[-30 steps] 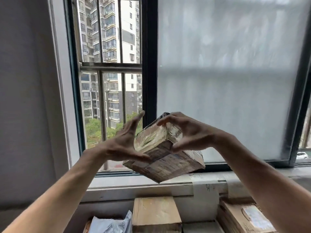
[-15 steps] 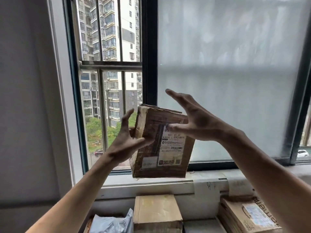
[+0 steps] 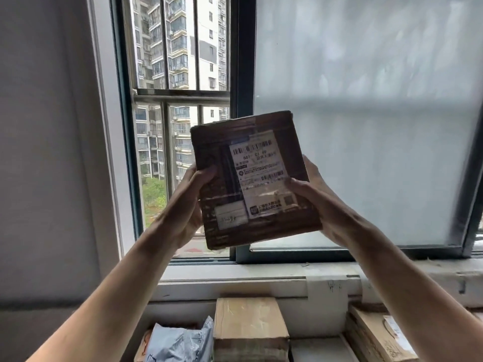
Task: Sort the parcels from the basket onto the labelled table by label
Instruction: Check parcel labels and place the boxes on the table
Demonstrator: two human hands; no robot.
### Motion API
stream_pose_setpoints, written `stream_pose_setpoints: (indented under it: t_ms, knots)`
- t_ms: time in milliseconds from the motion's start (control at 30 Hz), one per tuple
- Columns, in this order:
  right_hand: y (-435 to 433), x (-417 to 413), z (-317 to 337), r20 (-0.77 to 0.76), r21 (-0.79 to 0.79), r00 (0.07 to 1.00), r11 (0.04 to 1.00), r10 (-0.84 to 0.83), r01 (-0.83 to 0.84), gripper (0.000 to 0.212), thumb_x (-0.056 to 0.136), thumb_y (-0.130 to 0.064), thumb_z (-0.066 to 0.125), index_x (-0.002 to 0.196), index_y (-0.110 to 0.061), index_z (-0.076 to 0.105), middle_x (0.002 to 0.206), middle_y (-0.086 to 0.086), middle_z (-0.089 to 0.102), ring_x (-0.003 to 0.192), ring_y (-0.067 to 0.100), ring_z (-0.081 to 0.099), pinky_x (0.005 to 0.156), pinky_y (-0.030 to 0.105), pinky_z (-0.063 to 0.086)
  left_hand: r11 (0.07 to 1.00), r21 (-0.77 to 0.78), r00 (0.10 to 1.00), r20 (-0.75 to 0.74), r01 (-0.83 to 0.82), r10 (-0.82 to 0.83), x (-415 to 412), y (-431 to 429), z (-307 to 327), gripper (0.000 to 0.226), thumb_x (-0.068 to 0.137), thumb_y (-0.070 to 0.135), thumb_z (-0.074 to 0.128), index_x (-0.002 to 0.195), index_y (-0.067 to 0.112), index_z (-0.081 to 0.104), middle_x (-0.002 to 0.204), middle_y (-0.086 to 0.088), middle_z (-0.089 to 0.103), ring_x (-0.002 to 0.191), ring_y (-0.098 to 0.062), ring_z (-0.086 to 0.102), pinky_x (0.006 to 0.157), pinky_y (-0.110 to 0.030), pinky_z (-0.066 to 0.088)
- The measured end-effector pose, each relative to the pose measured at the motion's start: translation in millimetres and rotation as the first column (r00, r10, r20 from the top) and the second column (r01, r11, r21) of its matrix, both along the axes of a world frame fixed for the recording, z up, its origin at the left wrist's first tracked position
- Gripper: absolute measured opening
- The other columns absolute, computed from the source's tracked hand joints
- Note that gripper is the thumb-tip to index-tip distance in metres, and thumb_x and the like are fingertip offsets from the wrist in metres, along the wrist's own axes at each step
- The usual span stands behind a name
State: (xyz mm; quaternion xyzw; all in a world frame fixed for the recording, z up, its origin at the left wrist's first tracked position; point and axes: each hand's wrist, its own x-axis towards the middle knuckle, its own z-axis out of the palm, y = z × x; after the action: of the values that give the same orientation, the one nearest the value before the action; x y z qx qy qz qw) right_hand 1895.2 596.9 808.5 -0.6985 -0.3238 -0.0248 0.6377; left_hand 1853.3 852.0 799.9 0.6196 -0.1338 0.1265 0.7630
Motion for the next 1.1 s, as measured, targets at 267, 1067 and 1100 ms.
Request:
stream_pose_setpoints:
  t_ms: [267,1067,1100]
  knots:
    - [7,-1,-14,0.084,0.185,0.996,0.982,-0.037,0.021,0.070,0.086,-0.032,0.063,0.152,-0.025,0.039,0.135,0.006,0.068,0.118,0.030,0.069,0.098,0.052,0.056,0.982,0.189,1.000,0.025,-0.005,0.001,-9,-9,-5,0.090,0.069,0.070,0.070,0.144,0.027,0.048,0.130,-0.006,0.070,0.121,-0.025,0.067,0.094,-0.047,0.054]
    - [-61,-4,-44,-0.055,0.266,0.989,0.953,-0.134,0.144,0.058,0.089,-0.030,0.061,0.144,-0.017,0.048,0.128,0.016,0.070,0.115,0.037,0.070,0.091,0.052,0.059,0.961,0.185,0.975,0.037,0.207,-0.217,15,-59,-46,0.073,0.076,0.043,0.073,0.144,0.031,0.051,0.137,0.001,0.067,0.130,-0.023,0.061,0.101,-0.054,0.053]
    - [-67,-5,-46,-0.060,0.273,0.987,0.949,-0.149,0.160,0.057,0.089,-0.028,0.061,0.143,-0.017,0.049,0.128,0.015,0.070,0.114,0.037,0.070,0.089,0.051,0.060,0.970,0.160,0.981,0.033,0.183,-0.191,19,-69,-49,0.066,0.077,0.040,0.075,0.139,0.030,0.054,0.131,0.001,0.071,0.126,-0.023,0.064,0.097,-0.050,0.057]
